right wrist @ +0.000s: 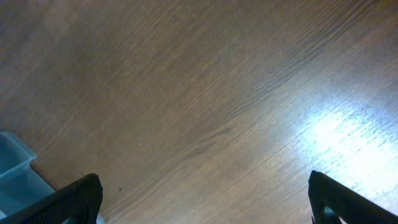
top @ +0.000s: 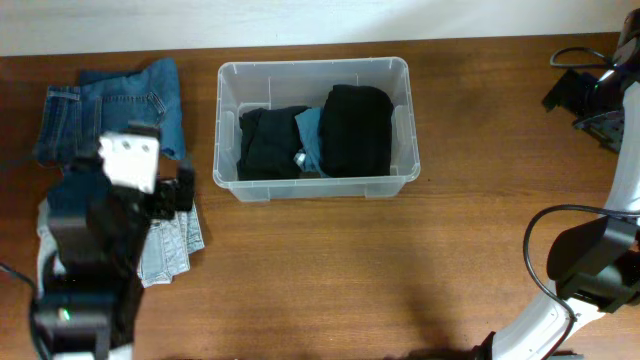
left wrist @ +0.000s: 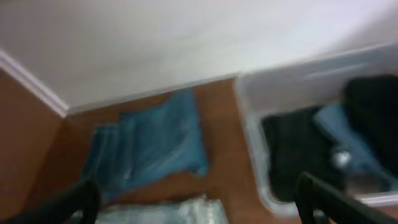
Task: Pack container
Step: 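Reach the left gripper toward the light-blue jeans on the left, then lower the left gripper onto the light-blue jeans and grasp their edge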
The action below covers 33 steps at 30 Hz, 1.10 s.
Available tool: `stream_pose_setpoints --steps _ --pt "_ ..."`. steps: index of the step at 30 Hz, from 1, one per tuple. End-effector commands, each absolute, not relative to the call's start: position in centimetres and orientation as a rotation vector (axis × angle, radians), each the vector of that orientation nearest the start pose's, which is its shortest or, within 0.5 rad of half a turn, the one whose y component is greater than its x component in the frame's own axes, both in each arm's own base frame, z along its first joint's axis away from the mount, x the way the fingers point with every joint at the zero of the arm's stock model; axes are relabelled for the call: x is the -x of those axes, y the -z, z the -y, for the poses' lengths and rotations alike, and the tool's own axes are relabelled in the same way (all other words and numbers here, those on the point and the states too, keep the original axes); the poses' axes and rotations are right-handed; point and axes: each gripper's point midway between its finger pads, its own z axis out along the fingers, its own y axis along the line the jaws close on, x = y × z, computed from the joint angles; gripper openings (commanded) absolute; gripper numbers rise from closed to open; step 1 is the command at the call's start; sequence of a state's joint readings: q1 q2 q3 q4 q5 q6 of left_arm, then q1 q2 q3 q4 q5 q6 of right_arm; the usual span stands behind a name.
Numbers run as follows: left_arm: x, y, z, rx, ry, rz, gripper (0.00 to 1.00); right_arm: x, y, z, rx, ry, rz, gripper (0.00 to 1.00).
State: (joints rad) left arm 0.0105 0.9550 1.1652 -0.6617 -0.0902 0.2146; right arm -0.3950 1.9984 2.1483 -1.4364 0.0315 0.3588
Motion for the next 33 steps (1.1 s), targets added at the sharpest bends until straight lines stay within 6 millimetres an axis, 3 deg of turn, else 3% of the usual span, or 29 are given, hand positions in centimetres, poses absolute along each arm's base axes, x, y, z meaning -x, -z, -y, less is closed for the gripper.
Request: stream_pose_setpoints --steps 1,6,8,12,17,21,27,33 --pt "-33.0 -32.5 -7.9 0.139 -0.399 -2.134 0.99 -39.6 -21.0 17.0 -1.063 0.051 -2.665 0.99" --pt "-34.7 -29.7 -15.0 0.377 -0.46 -2.189 0.99 -39.6 -21.0 17.0 -1.062 0.051 -2.665 0.99" --pt "-34.8 -27.9 -19.4 0.496 -0.515 -2.204 0.99 -39.6 -21.0 17.0 -1.062 0.051 -2.665 0.98" --pt "-34.4 -25.4 -23.7 0.576 -0.574 -2.244 0.99 -39.6 -21.0 17.0 -1.063 0.051 -2.665 0.98" --pt "-34.4 -19.2 -25.1 0.335 -0.523 -2.488 0.99 -39.6 -21.0 17.0 -1.063 0.051 -2.665 0.99" --pt "-33.8 -15.3 -25.7 0.362 -0.305 -2.56 0.99 -39.6 -21.0 17.0 -1.063 0.051 -2.665 0.99" --pt "-29.2 -11.8 -27.8 0.383 -0.237 -2.707 0.99 -39.6 -21.0 17.0 -1.062 0.051 -2.665 0.98" --pt "-26.5 -9.9 -28.6 0.373 -0.184 -2.792 0.99 -39.6 -21.0 17.0 -1.063 0.051 -2.665 0.98"
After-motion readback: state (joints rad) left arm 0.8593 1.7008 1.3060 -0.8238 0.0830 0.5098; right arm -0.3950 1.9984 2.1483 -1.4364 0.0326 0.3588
